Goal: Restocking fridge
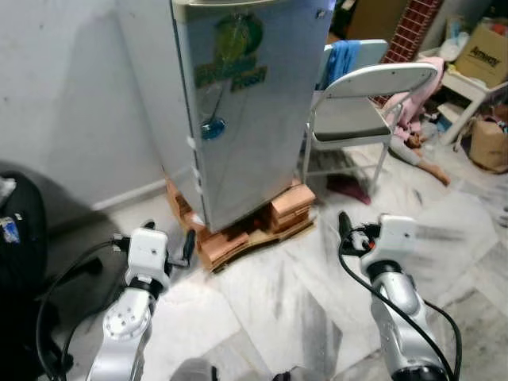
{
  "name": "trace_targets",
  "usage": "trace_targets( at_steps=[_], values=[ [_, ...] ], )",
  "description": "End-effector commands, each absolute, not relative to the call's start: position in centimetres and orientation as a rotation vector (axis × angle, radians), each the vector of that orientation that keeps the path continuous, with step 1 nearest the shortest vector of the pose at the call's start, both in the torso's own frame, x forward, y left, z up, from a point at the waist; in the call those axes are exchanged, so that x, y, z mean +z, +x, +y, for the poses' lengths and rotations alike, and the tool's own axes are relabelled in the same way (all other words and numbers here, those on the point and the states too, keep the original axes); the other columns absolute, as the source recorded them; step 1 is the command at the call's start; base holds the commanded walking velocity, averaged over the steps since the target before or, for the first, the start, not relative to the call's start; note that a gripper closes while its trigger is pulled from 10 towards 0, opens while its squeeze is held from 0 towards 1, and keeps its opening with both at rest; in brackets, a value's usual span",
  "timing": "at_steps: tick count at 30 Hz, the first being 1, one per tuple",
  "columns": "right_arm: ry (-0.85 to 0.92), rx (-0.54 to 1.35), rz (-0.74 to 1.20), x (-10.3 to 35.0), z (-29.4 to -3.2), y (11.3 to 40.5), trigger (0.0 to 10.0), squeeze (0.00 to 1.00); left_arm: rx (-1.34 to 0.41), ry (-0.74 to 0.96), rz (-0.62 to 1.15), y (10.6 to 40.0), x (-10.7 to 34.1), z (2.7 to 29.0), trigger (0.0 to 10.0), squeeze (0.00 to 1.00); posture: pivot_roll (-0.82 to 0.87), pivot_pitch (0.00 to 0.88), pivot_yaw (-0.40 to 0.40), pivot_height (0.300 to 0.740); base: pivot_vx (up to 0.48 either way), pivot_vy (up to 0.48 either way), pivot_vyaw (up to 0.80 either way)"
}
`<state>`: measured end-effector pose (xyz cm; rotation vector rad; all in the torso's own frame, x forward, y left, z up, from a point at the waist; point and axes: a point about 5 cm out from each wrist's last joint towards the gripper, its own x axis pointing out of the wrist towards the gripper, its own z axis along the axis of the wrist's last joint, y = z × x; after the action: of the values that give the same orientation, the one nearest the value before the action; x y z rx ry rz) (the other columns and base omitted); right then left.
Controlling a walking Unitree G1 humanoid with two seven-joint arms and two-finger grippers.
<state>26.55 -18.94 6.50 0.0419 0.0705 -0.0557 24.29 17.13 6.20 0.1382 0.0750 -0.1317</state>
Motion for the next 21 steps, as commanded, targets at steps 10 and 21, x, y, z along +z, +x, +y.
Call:
trace_targets(
  at_steps=[10,21],
  values=[
    [0.045,-0.035,0.058,7.0,-18.24,27.08,10.0,0.0,-0.147,0.148,0.068,24.27,6.34,17.2,10.0,0.0,0.11,0.058,-0.056,0.74,0.35,0.142,-0.64],
    [0.042,-0.038,0.054,7.05,-18.29,27.07,10.0,0.0,-0.155,0.136,0.059,24.4,6.46,16.82,10.0,0.0,0.11,0.06,-0.053,0.74,0.419,0.074,-0.8]
  ],
)
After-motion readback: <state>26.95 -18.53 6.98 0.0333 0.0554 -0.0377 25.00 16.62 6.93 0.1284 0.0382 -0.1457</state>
